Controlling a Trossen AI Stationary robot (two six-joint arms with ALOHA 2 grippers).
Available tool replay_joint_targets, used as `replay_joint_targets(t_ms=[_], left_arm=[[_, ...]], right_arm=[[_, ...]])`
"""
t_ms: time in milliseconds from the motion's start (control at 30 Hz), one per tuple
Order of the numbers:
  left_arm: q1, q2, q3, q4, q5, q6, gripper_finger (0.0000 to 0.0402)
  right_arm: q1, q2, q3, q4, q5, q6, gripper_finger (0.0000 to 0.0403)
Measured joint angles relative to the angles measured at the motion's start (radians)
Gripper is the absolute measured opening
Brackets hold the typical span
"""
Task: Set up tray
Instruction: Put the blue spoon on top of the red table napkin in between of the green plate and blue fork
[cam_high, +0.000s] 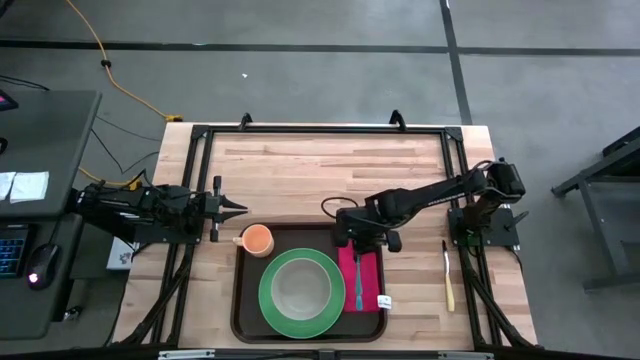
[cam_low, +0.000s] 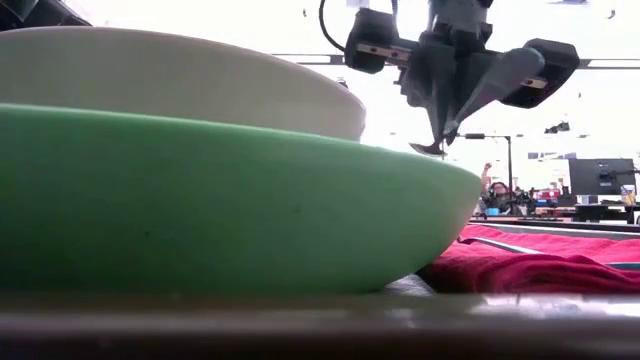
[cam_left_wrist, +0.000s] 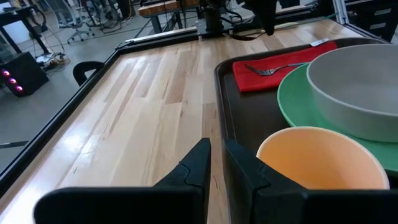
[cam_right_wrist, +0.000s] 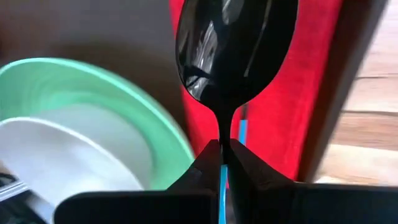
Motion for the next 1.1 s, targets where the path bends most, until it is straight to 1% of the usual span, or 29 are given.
replay_joint_targets(t_ms=[267, 433, 600, 733, 900, 1100], left_arm=[[0.0, 0.0, 0.0, 0.0, -0.001, 0.0, 0.0074], [0.0, 0.0, 0.0, 0.001, -0.002, 0.0, 0.0074], [0.0, 0.0, 0.0, 0.001, -0.002, 0.0, 0.0074], [0.0, 0.0, 0.0, 0.002, -0.002, 0.0, 0.0074], [0.0, 0.0, 0.0, 0.002, -0.002, 0.0, 0.0074], [0.0, 0.0, 0.0, 0.001, -0.002, 0.0, 0.0074]], right_arm=[[0.025, 0.002, 0.0, 0.074, 0.029, 0.036, 0.0001], [0.033, 0.022, 0.0, 0.117, 0.026, 0.042, 0.0001], [0.043, 0.076, 0.0, 0.19, -0.004, 0.034, 0.0], [0.046, 0.095, 0.0, 0.182, -0.028, 0.018, 0.0], [0.045, 0.094, 0.0, 0.17, -0.028, 0.006, 0.0], [0.049, 0.122, 0.0, 0.187, -0.031, -0.005, 0.0]])
